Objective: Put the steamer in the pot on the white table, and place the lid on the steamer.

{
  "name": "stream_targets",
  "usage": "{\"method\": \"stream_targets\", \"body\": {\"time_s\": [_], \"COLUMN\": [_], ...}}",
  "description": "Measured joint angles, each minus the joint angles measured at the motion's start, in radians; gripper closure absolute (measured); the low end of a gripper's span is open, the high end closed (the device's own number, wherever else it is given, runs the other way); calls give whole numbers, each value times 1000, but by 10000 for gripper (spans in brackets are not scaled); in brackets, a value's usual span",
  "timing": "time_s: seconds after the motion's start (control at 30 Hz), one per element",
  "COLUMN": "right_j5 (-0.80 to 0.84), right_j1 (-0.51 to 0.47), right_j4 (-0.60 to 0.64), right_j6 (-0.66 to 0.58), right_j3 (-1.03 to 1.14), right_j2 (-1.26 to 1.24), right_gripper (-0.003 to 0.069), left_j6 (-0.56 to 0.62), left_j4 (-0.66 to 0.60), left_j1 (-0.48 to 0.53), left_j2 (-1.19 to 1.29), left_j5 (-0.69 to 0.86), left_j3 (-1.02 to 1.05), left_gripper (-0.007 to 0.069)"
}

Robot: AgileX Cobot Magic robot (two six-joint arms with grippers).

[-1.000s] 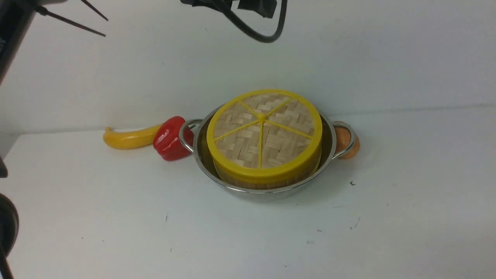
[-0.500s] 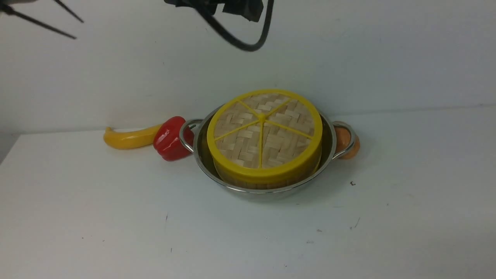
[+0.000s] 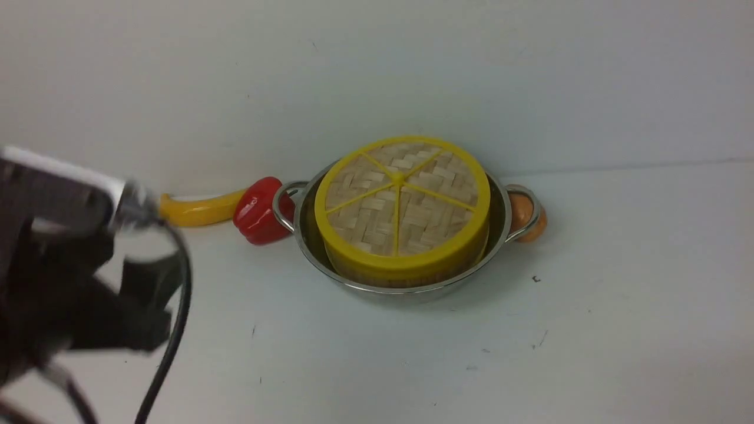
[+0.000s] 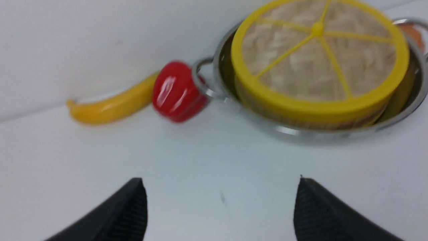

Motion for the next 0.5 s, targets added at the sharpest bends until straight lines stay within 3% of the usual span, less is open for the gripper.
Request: {"method": "stream_targets", "body": {"time_s": [0.2, 0.5], "right_j5": [0, -1], "right_j1": [0, 0], "right_j4": [0, 0], "right_j6": [0, 0], "right_j3": [0, 0], "right_j2": [0, 0], "right_gripper": [410, 410], "left_j6": [4, 5], "left_j4": [0, -2], "left_j1": [42, 64], "left_j2": [-358, -748], "left_j5": [-34, 79], "left_j3": [309, 483], "left_gripper": [82, 82]}}
